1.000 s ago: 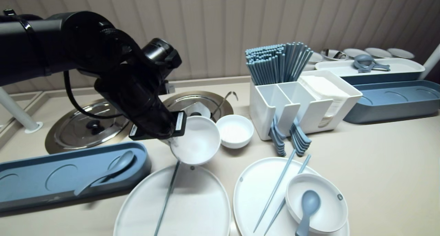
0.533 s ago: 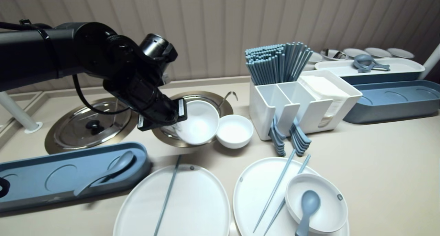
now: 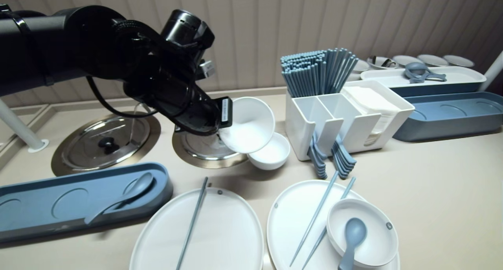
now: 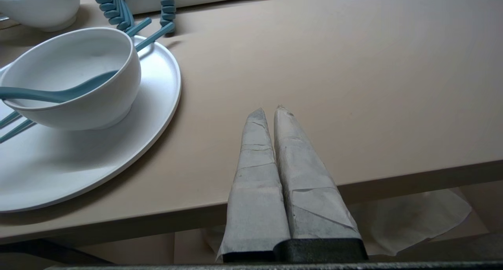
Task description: Put the bowl back from the plate
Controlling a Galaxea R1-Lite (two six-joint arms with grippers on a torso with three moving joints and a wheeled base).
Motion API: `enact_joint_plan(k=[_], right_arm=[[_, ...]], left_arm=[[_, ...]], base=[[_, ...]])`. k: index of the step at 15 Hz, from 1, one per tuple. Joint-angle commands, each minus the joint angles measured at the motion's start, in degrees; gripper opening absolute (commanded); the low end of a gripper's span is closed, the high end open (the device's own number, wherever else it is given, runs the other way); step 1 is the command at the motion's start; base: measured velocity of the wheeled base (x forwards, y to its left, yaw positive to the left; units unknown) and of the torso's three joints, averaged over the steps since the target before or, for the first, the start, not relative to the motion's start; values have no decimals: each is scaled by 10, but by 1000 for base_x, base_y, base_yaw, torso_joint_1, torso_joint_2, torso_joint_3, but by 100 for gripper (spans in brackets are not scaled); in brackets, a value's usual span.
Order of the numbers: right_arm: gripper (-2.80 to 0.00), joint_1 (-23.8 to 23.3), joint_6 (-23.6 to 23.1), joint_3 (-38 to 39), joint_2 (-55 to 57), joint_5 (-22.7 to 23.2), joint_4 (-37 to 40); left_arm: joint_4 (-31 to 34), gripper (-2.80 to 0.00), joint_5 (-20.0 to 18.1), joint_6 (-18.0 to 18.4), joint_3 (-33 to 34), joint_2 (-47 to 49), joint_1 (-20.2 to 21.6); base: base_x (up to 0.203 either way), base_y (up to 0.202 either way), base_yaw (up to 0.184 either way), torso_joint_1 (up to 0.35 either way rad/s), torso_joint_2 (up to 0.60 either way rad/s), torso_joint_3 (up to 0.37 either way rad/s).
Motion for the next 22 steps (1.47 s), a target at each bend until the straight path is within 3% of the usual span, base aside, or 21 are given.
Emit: enact_joint_plan(k=[1, 4, 6, 9, 22], right_arm=[[-280, 0, 0, 0, 0, 0, 0], [-280, 0, 1, 0, 1, 0, 0], [-280, 0, 1, 0, 0, 0, 0], [-280, 0, 1, 0, 0, 0, 0], [-280, 0, 1, 0, 0, 0, 0]], left_arm=[[-3, -280, 2, 19, 0, 18, -17], [-43, -280, 50, 33, 0, 63, -34], [-77, -280, 61, 34, 0, 86, -36], [-121, -280, 62, 24, 0, 89, -36], [-114, -280, 63, 18, 1, 109, -35]], base=[[0, 0, 0, 0, 0, 0], [0, 0, 0, 0, 0, 0], [0, 0, 0, 0, 0, 0], [0, 0, 0, 0, 0, 0], [0, 0, 0, 0, 0, 0]])
